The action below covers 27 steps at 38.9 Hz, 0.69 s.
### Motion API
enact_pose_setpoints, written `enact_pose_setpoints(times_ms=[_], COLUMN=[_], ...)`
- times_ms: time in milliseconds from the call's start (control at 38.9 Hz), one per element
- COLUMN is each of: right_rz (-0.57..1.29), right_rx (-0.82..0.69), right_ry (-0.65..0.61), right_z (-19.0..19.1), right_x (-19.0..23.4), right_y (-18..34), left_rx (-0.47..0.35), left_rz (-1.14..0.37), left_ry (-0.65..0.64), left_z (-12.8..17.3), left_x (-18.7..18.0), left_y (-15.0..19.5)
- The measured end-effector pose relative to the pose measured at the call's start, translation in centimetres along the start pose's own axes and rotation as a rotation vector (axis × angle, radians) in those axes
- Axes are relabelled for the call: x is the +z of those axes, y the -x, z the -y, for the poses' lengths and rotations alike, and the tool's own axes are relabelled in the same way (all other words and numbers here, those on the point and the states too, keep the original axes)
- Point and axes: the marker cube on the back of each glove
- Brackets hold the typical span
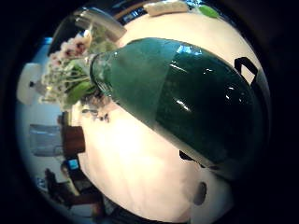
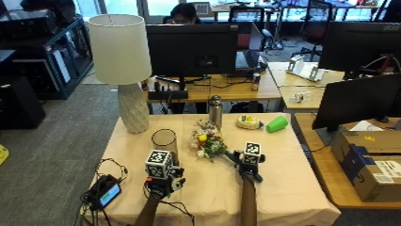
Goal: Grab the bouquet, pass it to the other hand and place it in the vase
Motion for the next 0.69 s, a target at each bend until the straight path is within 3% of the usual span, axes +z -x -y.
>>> enact_pose_setpoints(times_ms=[232,334,514,643,695], right_rz=[-0.046,-0.036,0.143,0.097,0.135], right_rx=[0.046,0.049,0.03,0.06,0.082], right_ry=[-0.018,0.043,0.081,-0.035,-0.023], right_z=[-0.1,-1.2,-2.3,-1.5,-1.7], right_x=[-0.3,-1.0,-2.8,-4.5,-5.0], right_y=[-1.6,-1.9,-0.5,-1.9,-1.6], left_rx=[-0.014,-0.009,-0.008,0.0,0.003], left_rz=[-0.007,-0.007,-0.007,-0.007,-0.008], left_ry=[0.0,0.001,0.002,-0.016,-0.016], left_z=[0.2,0.1,0.4,0.6,0.6], left_x=[0.1,-0.3,-0.8,-1.6,-2.0], left_y=[0.4,0.3,0.0,-0.7,-1.0])
